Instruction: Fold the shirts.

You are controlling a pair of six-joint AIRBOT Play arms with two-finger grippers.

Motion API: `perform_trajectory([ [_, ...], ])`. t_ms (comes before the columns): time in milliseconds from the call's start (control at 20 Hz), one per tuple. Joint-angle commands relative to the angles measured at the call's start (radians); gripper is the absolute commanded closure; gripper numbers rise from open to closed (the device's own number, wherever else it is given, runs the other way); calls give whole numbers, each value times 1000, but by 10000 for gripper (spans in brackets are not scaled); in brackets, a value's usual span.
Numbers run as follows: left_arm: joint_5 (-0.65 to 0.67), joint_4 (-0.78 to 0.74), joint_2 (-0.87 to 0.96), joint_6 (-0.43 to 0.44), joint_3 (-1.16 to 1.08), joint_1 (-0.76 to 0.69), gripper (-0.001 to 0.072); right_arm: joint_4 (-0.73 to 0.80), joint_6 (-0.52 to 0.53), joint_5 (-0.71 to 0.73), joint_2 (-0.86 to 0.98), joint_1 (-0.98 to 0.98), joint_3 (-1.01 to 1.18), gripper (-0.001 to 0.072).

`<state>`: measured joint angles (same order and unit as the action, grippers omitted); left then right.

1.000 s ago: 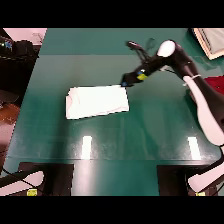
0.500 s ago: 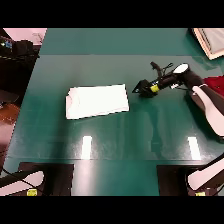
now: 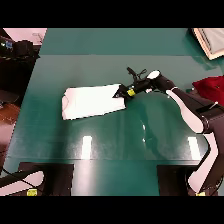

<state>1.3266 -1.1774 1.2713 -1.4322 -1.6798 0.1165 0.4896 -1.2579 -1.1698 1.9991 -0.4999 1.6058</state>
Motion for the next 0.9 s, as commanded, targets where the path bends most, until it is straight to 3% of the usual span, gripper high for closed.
perform_trajectory([
  [0,10,40,0,-1,0,-1,684,13,17,14,14,-36,85,700],
  [250,-11,59,0,-1,0,-125,684,147,-31,26,-165,100,87,700],
  [600,-182,59,0,-2,0,-384,683,438,-135,-5,-458,570,87,700],
  [850,-245,59,0,-4,0,-463,683,452,-137,-5,-486,873,88,701],
])
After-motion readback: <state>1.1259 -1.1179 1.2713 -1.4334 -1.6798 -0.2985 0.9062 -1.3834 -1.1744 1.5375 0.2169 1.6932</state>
